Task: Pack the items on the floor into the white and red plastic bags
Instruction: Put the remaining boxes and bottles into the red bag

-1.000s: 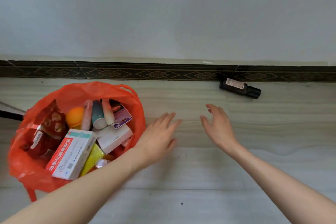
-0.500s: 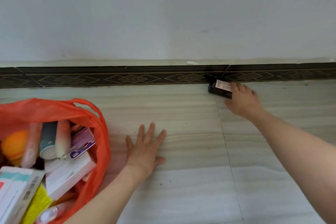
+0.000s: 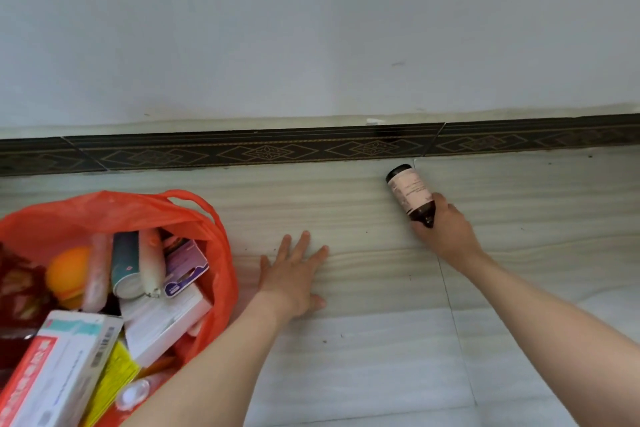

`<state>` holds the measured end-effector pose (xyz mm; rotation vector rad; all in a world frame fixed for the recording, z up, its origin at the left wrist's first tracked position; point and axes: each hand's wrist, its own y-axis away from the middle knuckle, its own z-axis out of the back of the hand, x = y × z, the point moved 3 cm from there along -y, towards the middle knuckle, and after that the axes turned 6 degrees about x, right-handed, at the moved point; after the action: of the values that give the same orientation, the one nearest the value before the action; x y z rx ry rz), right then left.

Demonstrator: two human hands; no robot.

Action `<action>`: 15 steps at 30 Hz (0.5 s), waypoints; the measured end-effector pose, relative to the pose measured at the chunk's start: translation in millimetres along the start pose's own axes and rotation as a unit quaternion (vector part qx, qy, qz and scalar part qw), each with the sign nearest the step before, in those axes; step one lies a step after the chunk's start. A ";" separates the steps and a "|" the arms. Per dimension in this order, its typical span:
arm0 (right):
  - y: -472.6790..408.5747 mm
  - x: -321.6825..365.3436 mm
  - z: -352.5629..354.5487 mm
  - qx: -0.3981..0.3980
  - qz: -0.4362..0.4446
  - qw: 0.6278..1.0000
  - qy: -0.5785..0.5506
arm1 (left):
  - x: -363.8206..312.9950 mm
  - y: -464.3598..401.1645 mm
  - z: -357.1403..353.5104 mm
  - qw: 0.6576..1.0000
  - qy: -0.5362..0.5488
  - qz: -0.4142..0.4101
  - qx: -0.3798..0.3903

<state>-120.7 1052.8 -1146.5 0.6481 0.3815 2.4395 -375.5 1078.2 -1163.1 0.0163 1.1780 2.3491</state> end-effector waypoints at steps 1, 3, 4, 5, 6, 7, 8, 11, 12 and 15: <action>7.6 6.1 -1.6 -0.001 0.001 1.000 -0.027 | 1.5 2.0 5.8 1.000 0.002 -0.012 0.016; 26.8 22.2 -5.3 0.001 -0.009 0.997 -0.083 | 2.9 15.9 15.4 0.999 -0.016 -0.033 0.025; 38.8 31.7 -6.6 0.007 -0.018 0.994 -0.110 | 3.4 27.7 18.4 0.998 -0.039 -0.039 0.019; 51.8 41.8 -7.7 0.013 -0.025 0.991 -0.134 | 3.0 43.1 21.8 0.997 -0.067 -0.046 0.009; 64.9 52.6 -8.7 0.019 -0.028 0.988 -0.152 | 4.1 60.6 23.0 0.994 -0.097 -0.055 -0.005; 77.9 64.5 -8.8 0.025 -0.027 0.986 -0.165 | 5.8 80.5 23.4 0.988 -0.132 -0.072 -0.030; 90.8 76.7 -8.0 0.030 -0.022 0.983 -0.177 | 8.4 99.1 23.1 0.975 -0.177 -0.103 -0.085; 127.3 118.2 -0.2 0.034 0.014 0.977 -0.210 | 28.7 155.5 24.8 0.929 -0.220 -0.168 -0.247; 138.8 132.2 1.7 0.037 0.022 0.973 -0.226 | 37.5 173.5 23.2 0.923 -0.208 -0.175 -0.271; 174.4 176.2 7.2 0.048 0.055 0.962 -0.263 | 70.5 219.5 16.1 0.917 -0.159 -0.139 -0.340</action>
<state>-323.1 1021.5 -1006.6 1.3487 0.2493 2.2403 -528.4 1012.9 -1002.7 -0.0096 0.1600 2.2613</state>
